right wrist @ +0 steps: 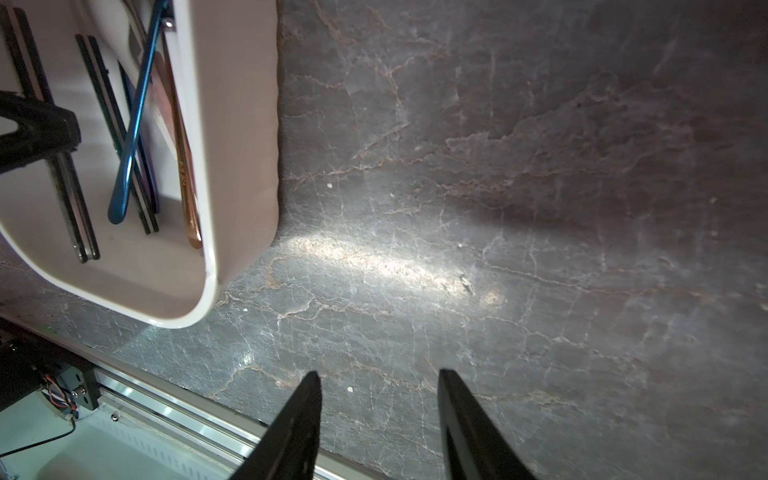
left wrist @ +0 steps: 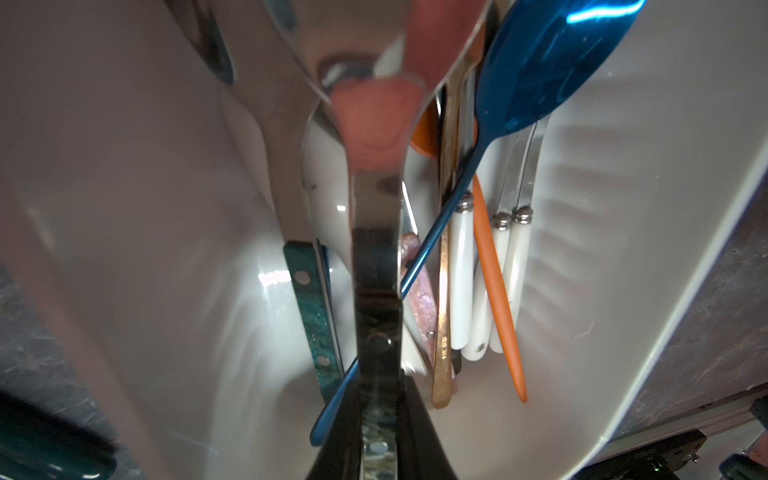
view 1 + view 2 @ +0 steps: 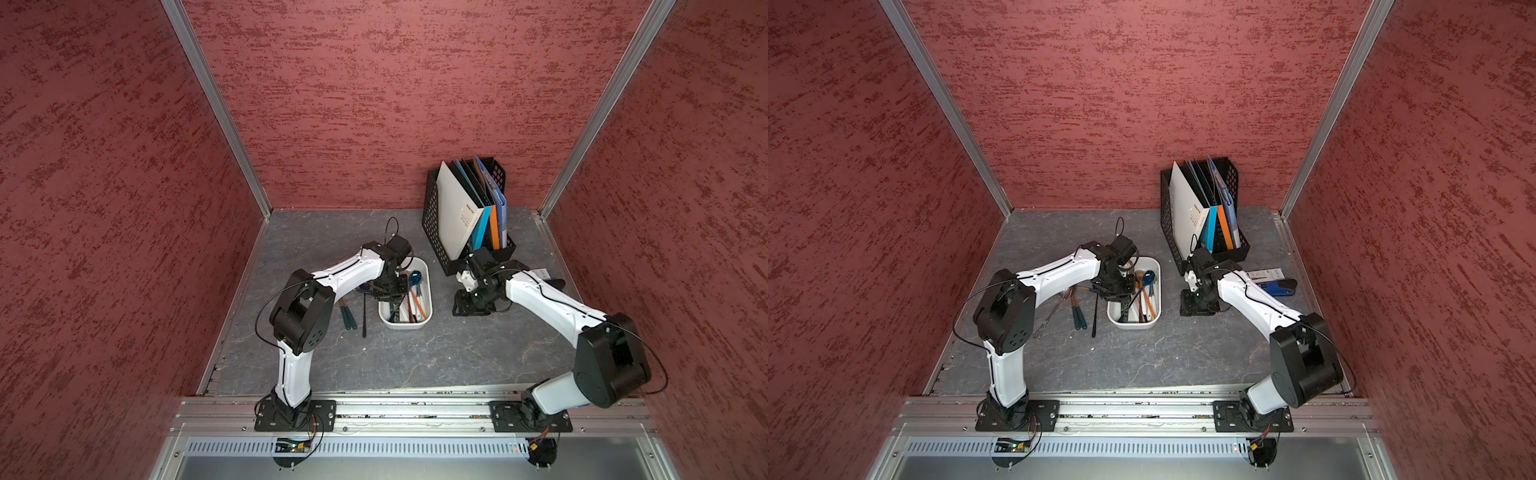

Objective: Put the spoon into the storage box
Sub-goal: Place the spoon in the storage box.

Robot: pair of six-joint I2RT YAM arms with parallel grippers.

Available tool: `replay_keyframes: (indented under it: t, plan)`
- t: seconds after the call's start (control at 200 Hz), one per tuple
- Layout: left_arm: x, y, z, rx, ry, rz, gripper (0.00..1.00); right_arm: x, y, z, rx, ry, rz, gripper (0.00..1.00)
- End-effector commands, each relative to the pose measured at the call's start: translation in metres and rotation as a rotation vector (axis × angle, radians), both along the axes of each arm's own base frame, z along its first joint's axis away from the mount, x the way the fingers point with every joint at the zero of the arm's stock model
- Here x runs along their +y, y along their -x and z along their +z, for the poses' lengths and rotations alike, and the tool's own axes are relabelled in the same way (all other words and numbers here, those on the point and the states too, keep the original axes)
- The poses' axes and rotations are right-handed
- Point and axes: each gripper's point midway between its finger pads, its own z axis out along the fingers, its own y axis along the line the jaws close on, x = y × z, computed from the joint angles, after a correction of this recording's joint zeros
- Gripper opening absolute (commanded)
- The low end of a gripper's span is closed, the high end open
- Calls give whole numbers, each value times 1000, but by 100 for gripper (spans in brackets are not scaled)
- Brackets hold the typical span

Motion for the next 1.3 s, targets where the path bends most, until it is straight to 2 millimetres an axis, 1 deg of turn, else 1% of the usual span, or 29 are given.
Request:
replay_keyframes:
  t: [0.0,0.215,0.266,0.346,0.411,0.476,0.521,0.591,0.686,0.731,0.782,0.852,0.877,0.917,1.027,1.107,1.167,1.298]
  plan:
    - [2,-1,-2,17,-23,-22,7,-2,0,-1,-16,-1,-3,48]
    - [6,1,-15,73,-38,-10,9,0,2,-10,-1,-3,2,48]
    - [6,1,-16,80,-38,-10,11,-1,2,-12,3,-3,2,48]
    - [5,1,-16,79,-33,-12,17,0,2,-14,5,-3,5,48]
    - [3,-1,-10,58,-18,-15,22,0,1,-15,6,-3,8,48]
    - [2,-3,-2,24,4,-17,36,0,2,-17,10,1,11,48]
    - [2,-5,6,3,18,-19,42,0,1,-18,12,1,13,48]
    - [4,-5,18,-19,26,-36,45,0,1,-20,16,2,13,48]
    - [14,-2,34,-48,11,-65,46,2,0,-22,26,-2,18,48]
    - [23,1,43,-68,-4,-82,47,3,0,-23,26,-4,17,48]
    - [36,4,53,-90,-31,-99,49,3,0,-24,26,-4,16,48]
    - [62,10,64,-111,-64,-109,55,3,0,-27,30,-4,22,48]
    - [73,12,65,-110,-71,-105,58,4,-1,-27,32,-5,24,48]
    - [89,15,65,-102,-79,-92,59,4,-1,-29,36,-4,26,48]
    - [136,21,58,-73,-109,-23,61,7,-5,-32,47,-7,32,48]
    - [164,25,49,-55,-138,14,65,8,-6,-31,49,-6,39,48]
    - [179,28,43,-28,-152,40,67,7,-6,-31,52,-2,42,48]
    - [204,31,24,25,-184,71,69,7,-7,-33,57,8,50,48]
